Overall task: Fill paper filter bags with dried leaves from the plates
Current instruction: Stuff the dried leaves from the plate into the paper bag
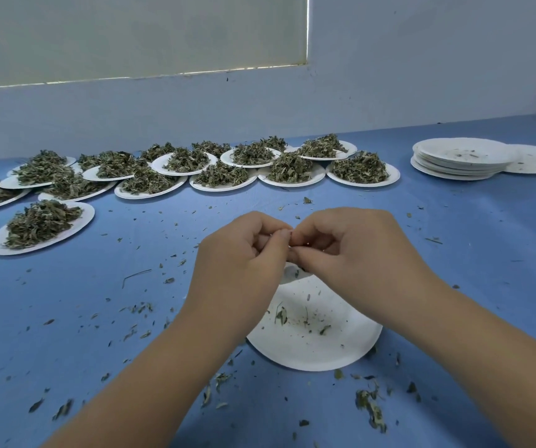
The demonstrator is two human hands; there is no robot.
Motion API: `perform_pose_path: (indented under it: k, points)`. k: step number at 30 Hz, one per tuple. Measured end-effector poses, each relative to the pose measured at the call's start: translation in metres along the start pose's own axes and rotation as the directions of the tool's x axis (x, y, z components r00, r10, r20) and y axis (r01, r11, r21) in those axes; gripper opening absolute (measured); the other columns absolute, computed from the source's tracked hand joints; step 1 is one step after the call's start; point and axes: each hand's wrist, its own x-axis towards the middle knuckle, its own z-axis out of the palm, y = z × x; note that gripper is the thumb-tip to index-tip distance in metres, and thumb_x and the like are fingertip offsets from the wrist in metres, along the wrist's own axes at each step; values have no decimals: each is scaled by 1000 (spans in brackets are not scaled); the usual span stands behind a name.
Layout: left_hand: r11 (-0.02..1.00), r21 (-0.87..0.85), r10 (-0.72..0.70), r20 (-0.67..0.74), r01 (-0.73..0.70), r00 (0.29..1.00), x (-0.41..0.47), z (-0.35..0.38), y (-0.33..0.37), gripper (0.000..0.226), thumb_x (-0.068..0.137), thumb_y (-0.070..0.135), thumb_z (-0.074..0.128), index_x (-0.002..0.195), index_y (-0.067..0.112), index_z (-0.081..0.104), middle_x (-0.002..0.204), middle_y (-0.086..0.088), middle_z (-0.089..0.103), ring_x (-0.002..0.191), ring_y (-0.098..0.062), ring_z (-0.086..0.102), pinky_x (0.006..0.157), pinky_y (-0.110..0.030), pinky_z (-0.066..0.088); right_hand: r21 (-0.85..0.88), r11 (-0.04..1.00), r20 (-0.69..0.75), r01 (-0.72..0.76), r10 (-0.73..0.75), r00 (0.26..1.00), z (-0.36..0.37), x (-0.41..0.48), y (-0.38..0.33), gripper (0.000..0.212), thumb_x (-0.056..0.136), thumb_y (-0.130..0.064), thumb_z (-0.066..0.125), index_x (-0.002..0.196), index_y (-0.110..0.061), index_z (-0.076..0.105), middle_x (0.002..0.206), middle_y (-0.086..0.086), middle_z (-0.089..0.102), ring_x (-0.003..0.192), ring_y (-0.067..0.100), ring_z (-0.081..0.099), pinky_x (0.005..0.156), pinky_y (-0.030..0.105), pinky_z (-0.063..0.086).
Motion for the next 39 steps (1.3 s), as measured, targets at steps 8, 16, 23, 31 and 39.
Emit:
perform_pose_path:
  k: [8, 16, 23, 31, 39]
  points:
    - [990, -132, -44, 25, 47, 999, 1, -2, 1, 16, 92, 12, 60, 80, 18, 68, 42, 13, 54, 36, 1, 50, 41, -11, 40, 253, 967, 79, -20, 0, 997, -2, 1, 1, 21, 84, -4, 67, 78, -24, 70, 73, -6, 72, 66, 8, 69, 59, 16, 52]
    - [984, -174, -34, -57, 24, 998, 6, -10, -2, 15, 92, 18, 62, 79, 20, 69, 41, 7, 49, 34, -13, 42, 37, -27, 42, 244, 970, -50, -17, 30, 998, -24, 2, 10, 20, 85, -14, 64, 81, -33, 70, 77, -7, 69, 73, 20, 64, 67, 33, 55]
    - [982, -189, -31, -35, 24, 999, 5, -8, -3, 15, 92, 19, 63, 78, 21, 69, 42, 7, 48, 35, -13, 42, 38, -28, 42, 247, 952, 95, -179, 160, 982, -15, 5, 15, 15, 82, -29, 72, 95, -33, 64, 84, -10, 67, 63, 5, 67, 56, 24, 56]
    - [989, -149, -14, -36, 8, 999, 3, -5, -3, 15, 92, 20, 62, 79, 23, 70, 43, 8, 50, 34, -11, 43, 40, -26, 43, 79, 994, -130, 79, -68, 989, 1, -2, 11, 12, 79, -19, 76, 73, -29, 71, 68, -18, 64, 58, 0, 57, 52, 10, 42]
    - [980, -197, -31, -17, 27, 999, 3, -4, -3, 16, 91, 18, 62, 77, 23, 69, 45, 10, 54, 35, -11, 45, 40, -24, 43, 21, 983, -88, 183, -180, 980, 8, 1, 11, 9, 80, -22, 75, 72, -26, 76, 66, -11, 57, 69, 6, 53, 61, 12, 37]
